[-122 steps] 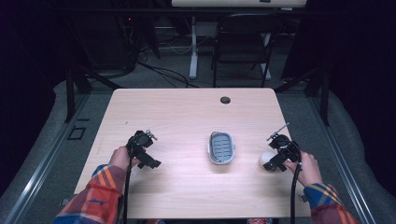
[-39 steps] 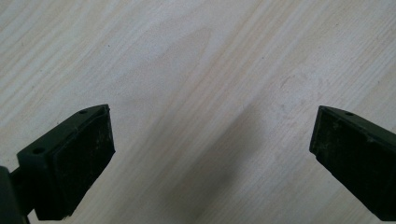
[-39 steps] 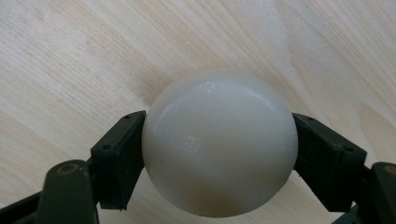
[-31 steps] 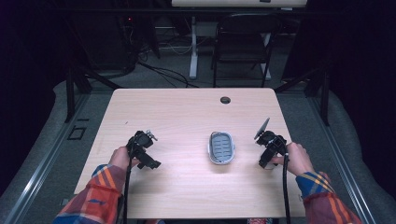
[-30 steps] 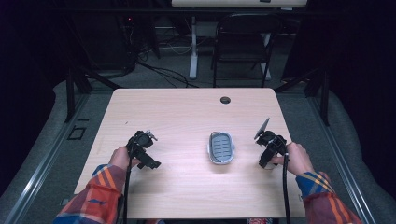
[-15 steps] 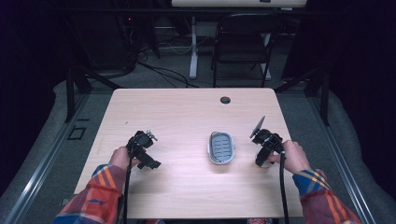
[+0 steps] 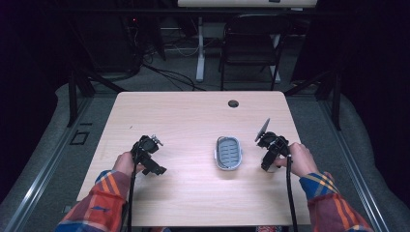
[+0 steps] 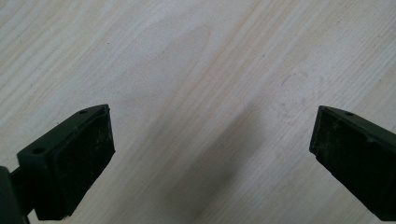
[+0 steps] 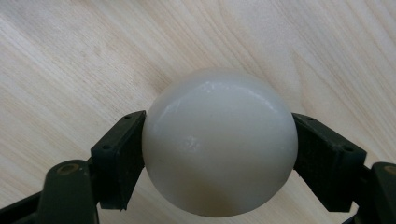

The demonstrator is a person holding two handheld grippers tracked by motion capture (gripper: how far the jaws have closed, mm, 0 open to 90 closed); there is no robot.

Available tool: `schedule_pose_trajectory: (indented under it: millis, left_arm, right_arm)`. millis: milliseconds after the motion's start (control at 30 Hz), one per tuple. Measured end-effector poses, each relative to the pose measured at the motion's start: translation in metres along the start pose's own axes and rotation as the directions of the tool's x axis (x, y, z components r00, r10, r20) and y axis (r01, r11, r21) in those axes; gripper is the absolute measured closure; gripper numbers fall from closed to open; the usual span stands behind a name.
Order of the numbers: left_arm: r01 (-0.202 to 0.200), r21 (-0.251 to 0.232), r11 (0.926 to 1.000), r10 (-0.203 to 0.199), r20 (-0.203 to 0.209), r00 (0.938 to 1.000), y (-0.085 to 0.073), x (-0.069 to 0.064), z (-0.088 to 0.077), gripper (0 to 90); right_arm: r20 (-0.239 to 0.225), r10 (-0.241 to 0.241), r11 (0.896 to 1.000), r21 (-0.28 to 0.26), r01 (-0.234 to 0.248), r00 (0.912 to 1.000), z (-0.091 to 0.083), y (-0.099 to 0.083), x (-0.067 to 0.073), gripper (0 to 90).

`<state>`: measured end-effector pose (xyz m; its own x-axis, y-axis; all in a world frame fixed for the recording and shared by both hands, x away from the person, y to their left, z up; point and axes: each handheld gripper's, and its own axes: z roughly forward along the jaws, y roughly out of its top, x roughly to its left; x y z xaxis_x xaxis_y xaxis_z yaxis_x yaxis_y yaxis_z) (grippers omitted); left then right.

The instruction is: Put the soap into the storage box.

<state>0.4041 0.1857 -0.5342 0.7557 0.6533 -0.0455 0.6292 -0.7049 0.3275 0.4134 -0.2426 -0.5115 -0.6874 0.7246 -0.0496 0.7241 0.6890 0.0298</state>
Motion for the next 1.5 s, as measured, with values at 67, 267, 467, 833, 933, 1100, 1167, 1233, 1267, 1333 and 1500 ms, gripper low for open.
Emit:
schedule_pose_trajectory:
  millis: [67, 267, 467, 833, 933, 1100, 1167, 1233, 1267, 1333, 1500]
  left_arm:
    - [0.001, -0.001, 1.0, -0.001, 0.001, 1.0, 0.0, 0.0, 0.0, 0.0]
    - [0.0, -0.004, 1.0, 0.0, 0.001, 1.0, 0.0, 0.0, 0.0, 0.0]
    - [0.0, -0.003, 1.0, 0.0, 0.003, 1.0, 0.0, 0.0, 0.0, 0.0]
    - [-0.002, -0.002, 1.0, 0.002, 0.007, 1.0, 0.001, 0.0, 0.001, 0.0]
    - [-0.004, -0.004, 1.0, 0.004, 0.008, 1.0, 0.001, 0.0, 0.001, 0.0]
    - [-0.008, 0.005, 1.0, 0.008, 0.007, 0.9999, 0.002, -0.001, 0.002, 0.0]
    - [-0.007, 0.007, 1.0, 0.007, 0.007, 0.9999, 0.002, -0.001, 0.002, 0.0]
    - [-0.01, 0.007, 0.9999, 0.01, 0.009, 0.9999, 0.003, -0.001, 0.002, 0.0]
    - [-0.01, 0.007, 0.9999, 0.01, 0.009, 0.9999, 0.003, -0.001, 0.002, 0.0]
    - [-0.008, 0.002, 1.0, 0.008, 0.007, 0.9999, 0.002, 0.0, 0.002, 0.0]
    - [-0.005, -0.002, 1.0, 0.005, 0.003, 1.0, 0.001, 0.0, 0.002, 0.0]
  right_arm:
    - [0.003, -0.004, 1.0, -0.003, 0.004, 1.0, -0.001, 0.002, 0.001, 22.8]
    - [0.006, -0.017, 1.0, -0.007, 0.017, 0.9998, -0.005, 0.006, 0.003, 22.8]
    - [0.011, -0.028, 1.0, -0.003, 0.028, 0.9996, -0.009, 0.009, 0.004, 22.8]
    - [0.014, -0.033, 0.999, 0.001, 0.033, 0.9994, -0.016, 0.015, 0.005, 22.8]
    - [0.021, -0.038, 0.999, 0.001, 0.038, 0.9991, -0.017, 0.016, 0.006, 22.8]
    - [0.031, -0.055, 0.998, 0.006, 0.055, 0.998, -0.024, 0.021, 0.007, 22.8]
    - [0.027, -0.058, 0.998, -0.003, 0.058, 0.998, -0.025, 0.021, 0.008, 22.8]
    - [0.025, -0.057, 0.998, -0.007, 0.057, 0.9981, -0.03, 0.024, 0.008, 22.8]
    - [0.025, -0.057, 0.998, -0.007, 0.057, 0.9981, -0.03, 0.024, 0.008, 22.8]
    - [0.031, -0.065, 0.998, -0.012, 0.066, 0.9974, -0.033, 0.026, 0.008, 22.8]
    - [0.042, -0.064, 0.998, -0.011, 0.065, 0.9971, -0.041, 0.029, 0.007, 22.8]
